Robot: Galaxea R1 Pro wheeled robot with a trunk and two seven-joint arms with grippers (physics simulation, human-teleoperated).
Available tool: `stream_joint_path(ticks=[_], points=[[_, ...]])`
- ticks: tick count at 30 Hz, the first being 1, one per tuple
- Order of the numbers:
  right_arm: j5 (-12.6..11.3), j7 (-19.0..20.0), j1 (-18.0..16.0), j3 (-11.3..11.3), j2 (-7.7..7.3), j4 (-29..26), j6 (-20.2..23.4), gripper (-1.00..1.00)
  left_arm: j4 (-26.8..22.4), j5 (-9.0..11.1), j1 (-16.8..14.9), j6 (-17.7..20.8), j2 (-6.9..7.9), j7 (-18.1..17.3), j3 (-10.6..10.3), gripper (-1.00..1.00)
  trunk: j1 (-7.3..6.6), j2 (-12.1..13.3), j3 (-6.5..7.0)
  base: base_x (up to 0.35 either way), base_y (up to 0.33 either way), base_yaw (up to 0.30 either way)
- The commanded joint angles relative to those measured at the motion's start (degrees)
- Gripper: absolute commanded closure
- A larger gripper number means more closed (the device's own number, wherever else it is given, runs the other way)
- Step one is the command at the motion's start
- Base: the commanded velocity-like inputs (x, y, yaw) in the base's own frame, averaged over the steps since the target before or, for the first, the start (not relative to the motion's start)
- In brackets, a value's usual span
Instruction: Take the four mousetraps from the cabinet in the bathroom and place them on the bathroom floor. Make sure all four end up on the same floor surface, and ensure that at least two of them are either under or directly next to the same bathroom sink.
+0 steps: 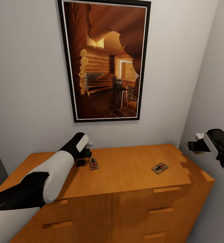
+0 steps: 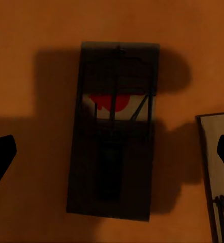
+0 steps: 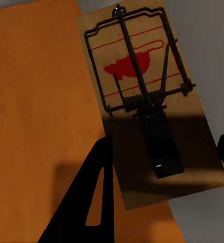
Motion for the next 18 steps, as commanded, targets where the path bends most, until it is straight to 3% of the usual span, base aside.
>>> stream_joint_path(ticks=[1, 18], points=[[0.1, 0.29, -0.06, 0.26, -0.09, -0.04, 0.18, 1.0, 0.01, 0.27, -0.03, 0.1, -0.06, 0.46, 0.42, -1.0, 0.0, -0.04, -0.07, 0.0, 0.0, 0.0], [-0.12, 0.21, -0.06, 0.26, -0.1, -0.04, 0.18, 1.0, 2.39, 0.07, -0.03, 0.01, 0.11, 0.46, 0.48, -1.0, 0.0, -0.04, -0.07, 0.0, 0.0, 0.0]])
